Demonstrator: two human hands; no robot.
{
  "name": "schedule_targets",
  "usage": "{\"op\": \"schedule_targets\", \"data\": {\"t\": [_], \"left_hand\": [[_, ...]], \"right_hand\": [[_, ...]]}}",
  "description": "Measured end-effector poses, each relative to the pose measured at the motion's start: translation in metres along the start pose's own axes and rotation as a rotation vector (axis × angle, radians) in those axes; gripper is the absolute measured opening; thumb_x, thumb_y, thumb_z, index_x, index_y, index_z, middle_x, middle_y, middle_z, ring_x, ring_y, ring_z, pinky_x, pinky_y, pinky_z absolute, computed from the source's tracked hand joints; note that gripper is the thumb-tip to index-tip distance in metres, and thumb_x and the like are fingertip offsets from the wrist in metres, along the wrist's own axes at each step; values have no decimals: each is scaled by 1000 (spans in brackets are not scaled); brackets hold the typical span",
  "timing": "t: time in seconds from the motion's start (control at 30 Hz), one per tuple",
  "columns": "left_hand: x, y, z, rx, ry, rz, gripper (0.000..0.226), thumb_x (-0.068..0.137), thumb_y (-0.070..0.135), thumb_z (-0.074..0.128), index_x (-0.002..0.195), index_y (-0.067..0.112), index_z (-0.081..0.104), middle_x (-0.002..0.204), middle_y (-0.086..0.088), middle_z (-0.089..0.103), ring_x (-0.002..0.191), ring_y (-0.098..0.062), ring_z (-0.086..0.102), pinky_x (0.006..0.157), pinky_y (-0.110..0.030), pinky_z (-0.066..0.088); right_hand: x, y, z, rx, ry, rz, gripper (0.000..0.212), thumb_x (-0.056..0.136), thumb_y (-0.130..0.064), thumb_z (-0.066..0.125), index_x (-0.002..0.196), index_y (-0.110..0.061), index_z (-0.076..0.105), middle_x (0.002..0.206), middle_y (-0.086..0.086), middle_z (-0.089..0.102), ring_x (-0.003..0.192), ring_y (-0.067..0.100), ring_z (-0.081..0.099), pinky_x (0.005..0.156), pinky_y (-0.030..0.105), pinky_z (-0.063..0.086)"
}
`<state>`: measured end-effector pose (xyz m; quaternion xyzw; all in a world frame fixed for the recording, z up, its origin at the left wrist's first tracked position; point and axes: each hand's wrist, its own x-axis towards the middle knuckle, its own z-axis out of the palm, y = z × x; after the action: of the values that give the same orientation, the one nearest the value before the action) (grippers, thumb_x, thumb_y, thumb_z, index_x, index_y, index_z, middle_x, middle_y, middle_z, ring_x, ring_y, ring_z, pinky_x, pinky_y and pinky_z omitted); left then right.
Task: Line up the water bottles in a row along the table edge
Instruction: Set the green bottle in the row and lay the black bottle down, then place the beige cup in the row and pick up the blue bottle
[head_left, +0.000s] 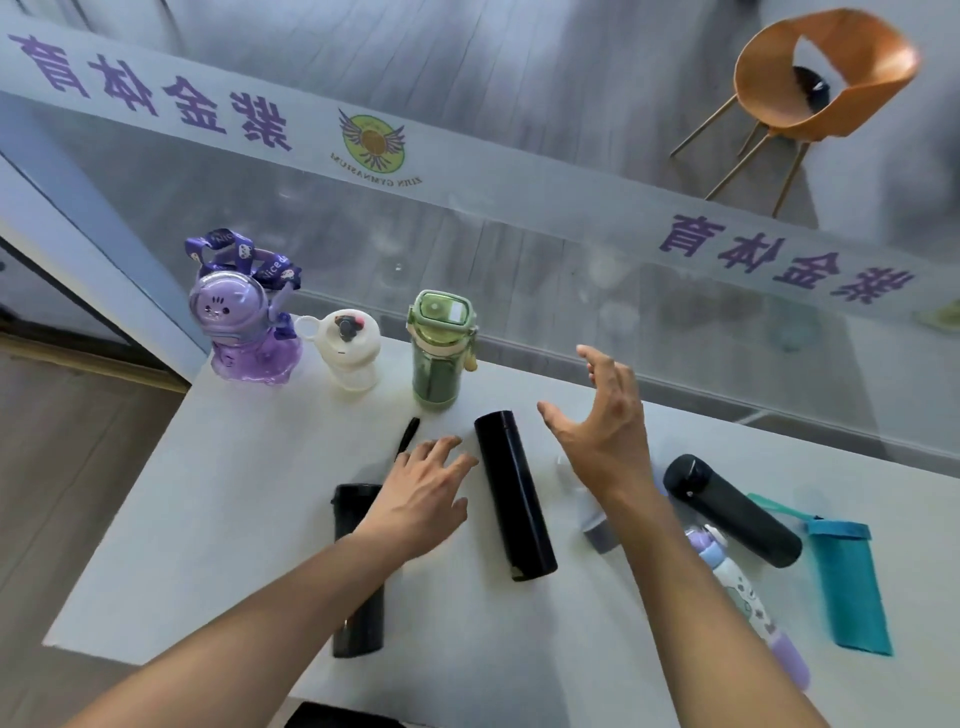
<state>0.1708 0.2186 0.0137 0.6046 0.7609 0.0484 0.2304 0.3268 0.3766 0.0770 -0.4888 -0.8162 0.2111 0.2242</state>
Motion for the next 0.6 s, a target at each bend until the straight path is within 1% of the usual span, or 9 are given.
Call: {"op": "schedule_targets", "data": {"t": [0.1, 0.2, 0.27, 0.37, 0.47, 0.6], "left_hand": [[14, 33, 12, 1, -9, -35, 55, 92, 36, 53, 144, 30, 37, 158, -3, 26, 141, -29, 28, 108, -43, 34], [29, 61, 27, 12, -7, -55, 54, 92, 36, 53, 143, 32, 37, 160, -5, 23, 141, -31, 27, 105, -44, 36], [36, 73, 41, 24, -18, -65, 55, 92, 37, 52, 145, 35, 35, 163, -5, 16, 145, -31, 20, 105, -46, 34], [40, 80, 61, 53, -57, -52, 55, 95, 44, 48, 147, 39, 32, 167, -3, 2, 151, -33, 5, 105, -47, 34], [42, 81, 72, 38, -62, -45, 53, 95, 50, 44, 146, 40, 36, 167, -1, -5, 152, -33, -6, 107, -47, 35], [33, 78, 75, -47, -51, -77, 56, 91, 52, 53, 143, 37, 41, 167, 1, -5, 152, -33, -4, 110, -48, 38]], "right_hand": [[-5, 31, -13, -27, -38, -7, 72, 77, -40, 81, 139, -21, 50, 127, 4, 55, 118, 25, 54, 100, 42, 44], [-12, 58, -19, -75, -131, 3, 77, 75, -48, 80, 141, -25, 48, 132, 1, 52, 120, 24, 51, 102, 40, 40], [-17, 73, -20, -106, -210, 28, 83, 73, -54, 78, 144, -29, 43, 135, -1, 47, 123, 23, 48, 105, 40, 37], [-21, 87, -17, -169, -328, 84, 92, 71, -60, 75, 148, -33, 33, 140, 0, 39, 130, 24, 41, 108, 41, 35], [-21, 92, -12, -216, -348, 116, 90, 73, -53, 74, 149, -34, 30, 140, 2, 36, 130, 26, 42, 108, 40, 38], [-14, 92, -5, -104, -328, 168, 82, 73, -39, 79, 142, -34, 35, 129, 6, 40, 120, 28, 49, 103, 38, 45]]}}
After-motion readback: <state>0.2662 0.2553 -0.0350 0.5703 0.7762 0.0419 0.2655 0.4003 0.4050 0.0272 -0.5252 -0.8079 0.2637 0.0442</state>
